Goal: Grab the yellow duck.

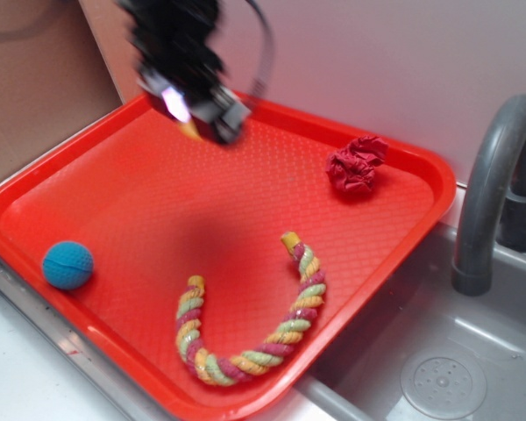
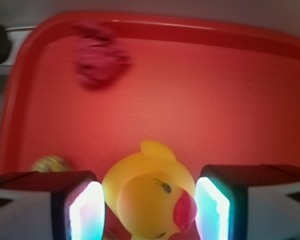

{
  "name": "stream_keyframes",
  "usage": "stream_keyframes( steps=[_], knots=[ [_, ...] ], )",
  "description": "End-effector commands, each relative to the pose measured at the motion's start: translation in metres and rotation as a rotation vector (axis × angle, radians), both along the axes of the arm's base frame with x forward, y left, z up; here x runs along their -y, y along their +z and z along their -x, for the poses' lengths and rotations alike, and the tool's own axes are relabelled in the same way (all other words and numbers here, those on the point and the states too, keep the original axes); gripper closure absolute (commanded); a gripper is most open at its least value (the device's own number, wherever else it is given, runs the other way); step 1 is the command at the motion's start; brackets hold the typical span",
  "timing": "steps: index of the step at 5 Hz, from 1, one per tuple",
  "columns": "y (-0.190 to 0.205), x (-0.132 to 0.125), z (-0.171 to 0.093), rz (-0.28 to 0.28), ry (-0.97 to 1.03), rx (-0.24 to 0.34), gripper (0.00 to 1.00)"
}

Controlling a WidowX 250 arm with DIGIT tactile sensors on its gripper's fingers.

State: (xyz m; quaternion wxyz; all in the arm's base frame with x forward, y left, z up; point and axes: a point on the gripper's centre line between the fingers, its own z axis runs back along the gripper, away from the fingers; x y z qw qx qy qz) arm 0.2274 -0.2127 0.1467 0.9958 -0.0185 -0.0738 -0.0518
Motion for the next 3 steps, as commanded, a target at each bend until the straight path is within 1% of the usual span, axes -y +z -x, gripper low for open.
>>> stream_keyframes(
  steps=[1, 2, 3],
  knots=[
    [0.062, -0.087, 0.019, 0.041, 0.030, 0.090, 1.00],
    [0.081, -0.121, 0.030, 0.084, 0.078, 0.126, 1.00],
    [0.081, -0.124, 0.025, 0.155, 0.011, 0.109, 1.00]
  ],
)
